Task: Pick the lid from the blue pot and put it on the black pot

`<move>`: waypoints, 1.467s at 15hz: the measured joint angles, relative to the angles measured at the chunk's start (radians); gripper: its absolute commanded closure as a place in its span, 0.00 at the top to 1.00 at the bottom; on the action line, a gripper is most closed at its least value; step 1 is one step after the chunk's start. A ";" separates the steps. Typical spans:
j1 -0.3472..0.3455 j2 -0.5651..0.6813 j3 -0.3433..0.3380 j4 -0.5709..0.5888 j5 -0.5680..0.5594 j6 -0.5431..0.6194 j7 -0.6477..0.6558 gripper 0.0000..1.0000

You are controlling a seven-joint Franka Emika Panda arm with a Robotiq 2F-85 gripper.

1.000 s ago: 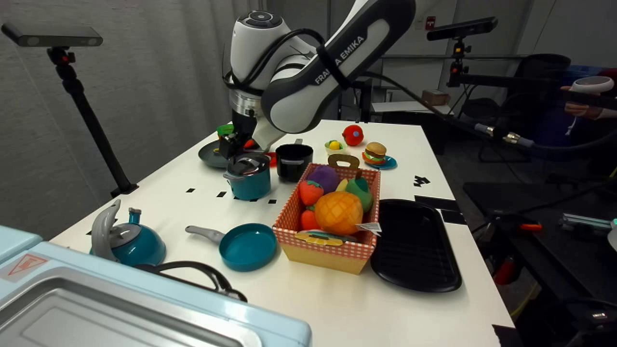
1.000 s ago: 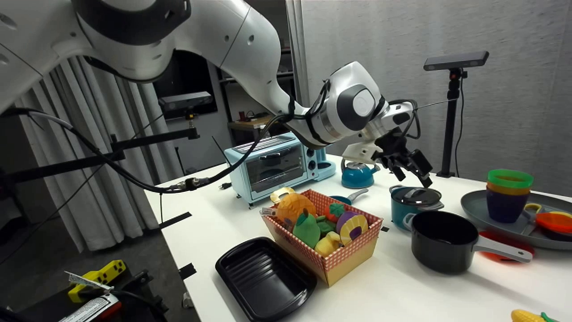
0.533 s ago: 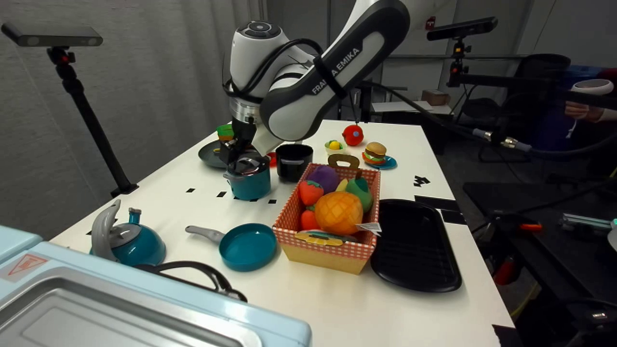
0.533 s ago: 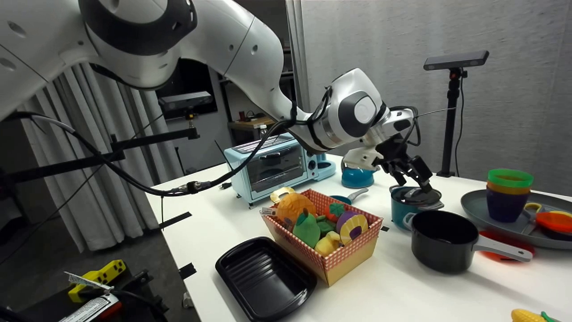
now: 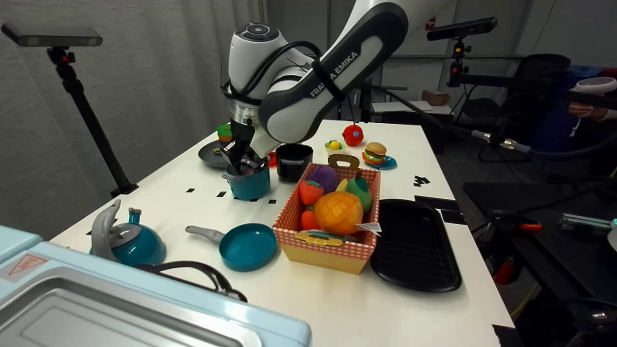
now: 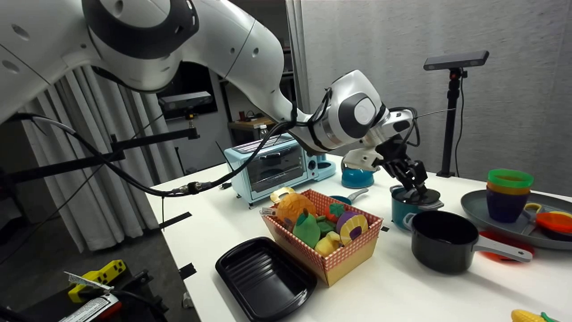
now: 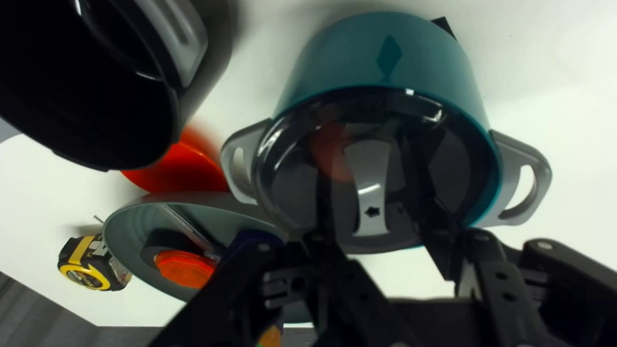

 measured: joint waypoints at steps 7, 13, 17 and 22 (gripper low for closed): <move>0.000 -0.009 -0.014 0.001 0.020 -0.001 0.003 0.04; 0.001 -0.074 -0.050 -0.033 0.027 -0.001 0.005 0.04; 0.000 -0.156 -0.064 -0.121 0.028 -0.001 0.006 0.04; -0.008 -0.246 -0.063 -0.258 0.040 -0.001 0.005 0.04</move>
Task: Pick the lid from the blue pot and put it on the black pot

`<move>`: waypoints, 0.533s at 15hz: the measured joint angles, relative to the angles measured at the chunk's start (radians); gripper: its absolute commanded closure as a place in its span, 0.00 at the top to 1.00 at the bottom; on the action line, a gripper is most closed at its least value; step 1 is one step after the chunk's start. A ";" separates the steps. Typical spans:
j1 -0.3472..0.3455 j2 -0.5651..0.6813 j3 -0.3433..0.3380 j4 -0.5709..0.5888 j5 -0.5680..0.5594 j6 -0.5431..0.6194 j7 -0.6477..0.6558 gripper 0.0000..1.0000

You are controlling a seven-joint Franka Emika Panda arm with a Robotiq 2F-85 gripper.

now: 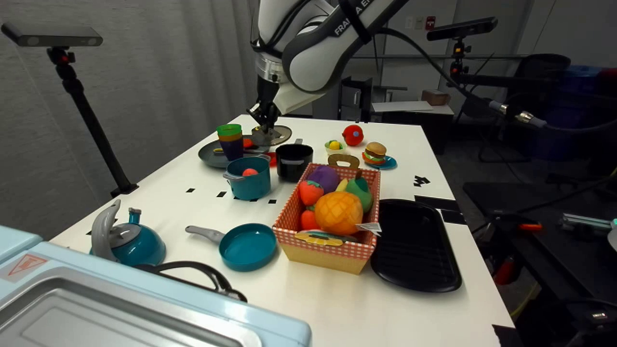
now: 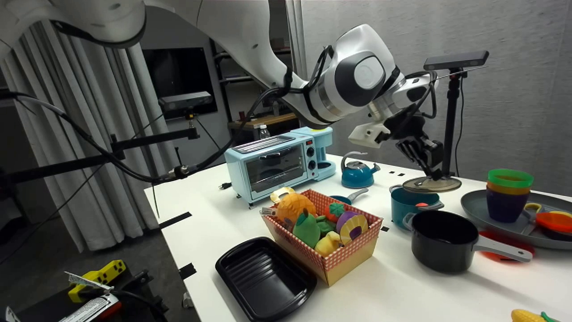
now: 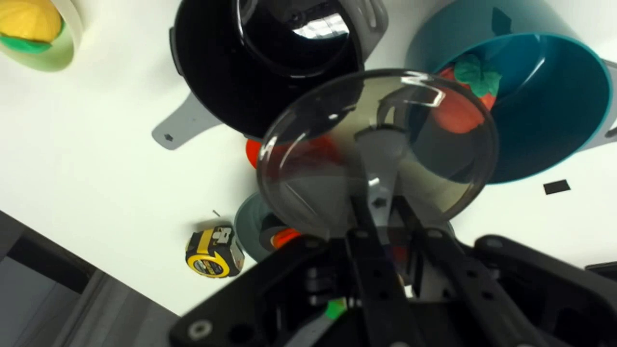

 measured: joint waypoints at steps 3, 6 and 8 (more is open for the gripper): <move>-0.014 -0.031 0.003 -0.067 0.026 0.000 -0.009 0.04; -0.037 -0.043 0.006 -0.108 0.046 0.000 -0.022 0.04; -0.051 -0.044 0.009 -0.123 0.054 0.001 -0.028 0.04</move>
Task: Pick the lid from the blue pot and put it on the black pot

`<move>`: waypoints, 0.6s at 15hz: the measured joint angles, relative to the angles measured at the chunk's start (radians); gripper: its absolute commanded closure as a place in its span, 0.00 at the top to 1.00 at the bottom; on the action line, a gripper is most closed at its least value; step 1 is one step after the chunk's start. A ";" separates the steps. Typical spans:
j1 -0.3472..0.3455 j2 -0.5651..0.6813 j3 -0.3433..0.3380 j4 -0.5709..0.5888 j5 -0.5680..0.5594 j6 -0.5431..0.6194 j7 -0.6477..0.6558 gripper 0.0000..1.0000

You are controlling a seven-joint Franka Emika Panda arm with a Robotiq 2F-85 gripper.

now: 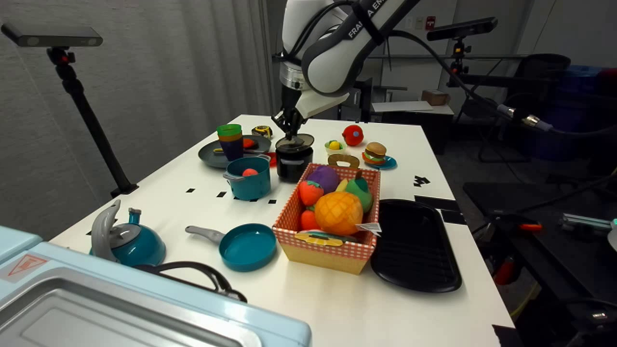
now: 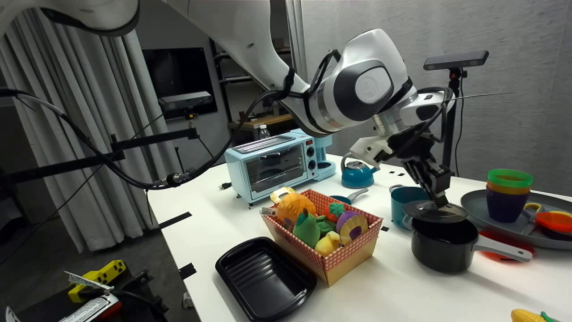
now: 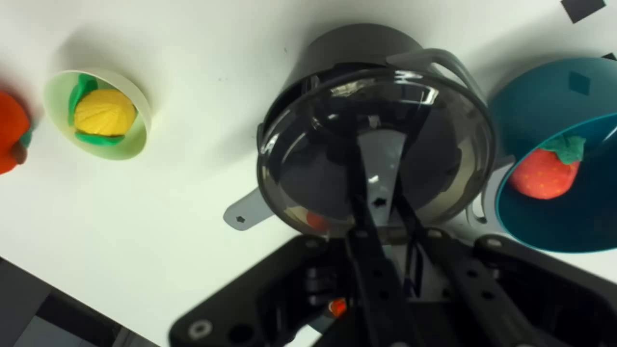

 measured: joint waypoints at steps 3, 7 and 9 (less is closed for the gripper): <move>-0.018 0.000 0.009 -0.013 0.008 0.001 -0.020 0.04; -0.015 0.000 0.030 -0.036 0.009 0.003 -0.024 0.04; -0.010 0.001 0.039 -0.041 0.009 0.009 -0.023 0.04</move>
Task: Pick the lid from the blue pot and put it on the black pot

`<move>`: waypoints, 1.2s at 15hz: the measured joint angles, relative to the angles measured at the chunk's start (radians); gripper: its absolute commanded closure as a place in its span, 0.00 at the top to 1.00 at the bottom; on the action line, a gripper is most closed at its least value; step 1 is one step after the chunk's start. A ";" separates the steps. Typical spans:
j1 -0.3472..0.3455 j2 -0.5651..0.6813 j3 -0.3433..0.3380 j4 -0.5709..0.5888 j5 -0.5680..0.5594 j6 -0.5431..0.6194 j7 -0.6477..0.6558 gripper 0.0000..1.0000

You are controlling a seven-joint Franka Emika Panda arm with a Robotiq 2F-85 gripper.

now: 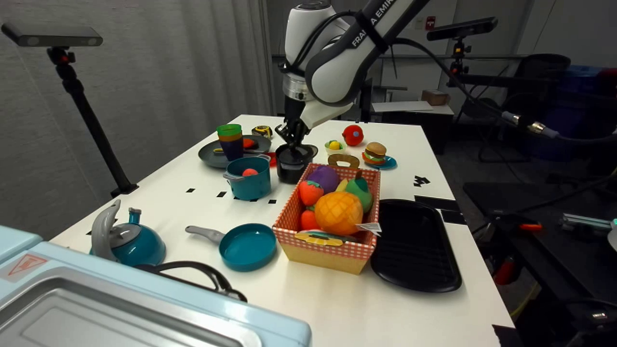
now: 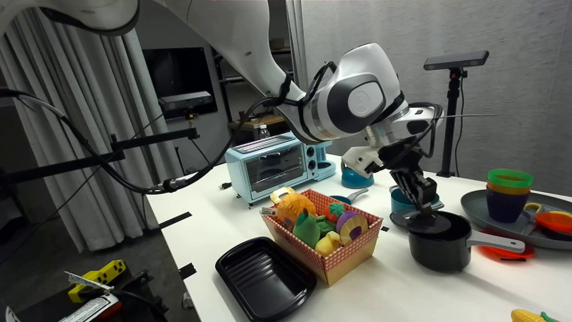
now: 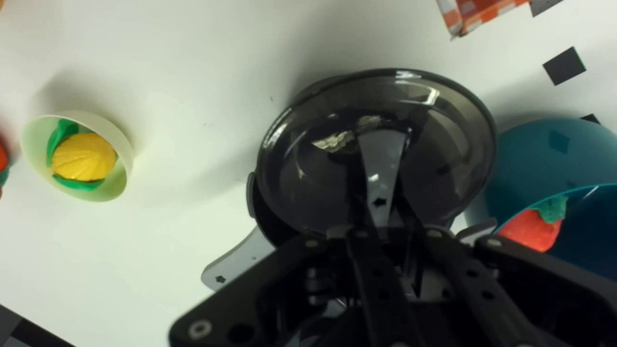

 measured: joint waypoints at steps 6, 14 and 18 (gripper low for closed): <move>0.020 0.010 -0.005 0.005 0.000 0.080 0.010 0.04; 0.029 0.031 -0.039 0.018 0.000 0.109 0.031 0.04; 0.029 0.050 -0.057 0.034 0.000 0.109 0.040 0.04</move>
